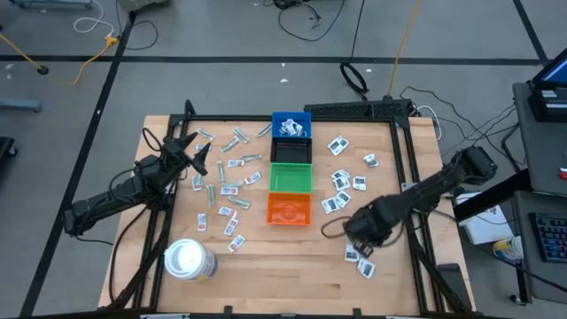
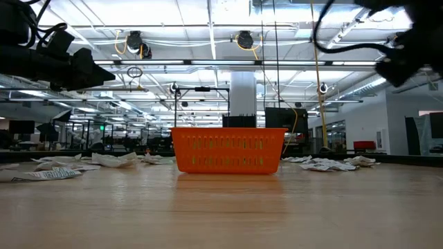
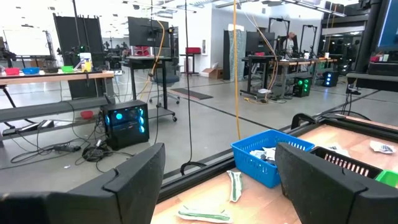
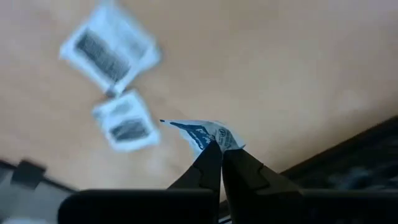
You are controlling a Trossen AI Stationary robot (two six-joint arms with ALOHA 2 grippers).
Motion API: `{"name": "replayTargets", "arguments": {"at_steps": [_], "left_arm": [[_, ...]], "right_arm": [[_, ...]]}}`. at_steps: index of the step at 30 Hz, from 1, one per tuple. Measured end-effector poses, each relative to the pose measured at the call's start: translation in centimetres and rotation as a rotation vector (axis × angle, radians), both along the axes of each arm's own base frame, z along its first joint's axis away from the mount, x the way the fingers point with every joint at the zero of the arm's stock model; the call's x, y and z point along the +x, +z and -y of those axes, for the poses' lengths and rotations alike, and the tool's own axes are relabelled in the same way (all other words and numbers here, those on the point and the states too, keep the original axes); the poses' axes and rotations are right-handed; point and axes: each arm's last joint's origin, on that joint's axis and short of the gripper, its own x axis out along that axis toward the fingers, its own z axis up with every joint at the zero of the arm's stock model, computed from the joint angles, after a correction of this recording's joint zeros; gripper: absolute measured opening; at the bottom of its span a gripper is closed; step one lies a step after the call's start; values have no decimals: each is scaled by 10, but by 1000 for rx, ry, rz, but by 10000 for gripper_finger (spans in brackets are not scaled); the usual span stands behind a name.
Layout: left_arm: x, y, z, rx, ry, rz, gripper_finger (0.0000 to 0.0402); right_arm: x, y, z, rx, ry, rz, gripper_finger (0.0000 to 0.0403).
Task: Pick & Place First Aid Supplies
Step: Put the blue alcohol pad into the blue bin
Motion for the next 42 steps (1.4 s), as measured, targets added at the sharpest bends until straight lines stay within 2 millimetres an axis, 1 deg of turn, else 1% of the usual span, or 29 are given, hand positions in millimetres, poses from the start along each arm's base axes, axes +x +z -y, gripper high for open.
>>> {"name": "replayTargets", "arguments": {"at_steps": [5,12,16,19,27,29,33,36,42], "left_arm": [[0,0,0,0,0,0,306],[0,0,0,0,0,0,305],[0,0,0,0,0,0,306],[0,0,0,0,0,0,306],[0,0,0,0,0,0,306],[0,0,0,0,0,0,305],[0,0,0,0,0,-1,306],[0,0,0,0,0,0,305],[0,0,0,0,0,0,306]], "right_arm": [[13,14,35,-101,-25,21,1],[24,18,89,-102,-127,54,1],[23,18,120,-128,-181,59,0],[20,18,139,-124,-211,66,0],[7,18,183,-162,-297,66,0],[8,17,193,-156,-295,62,0],[24,18,216,-146,-268,73,0],[44,21,236,-152,-249,103,0],[89,28,285,-198,-184,182,0]]}}
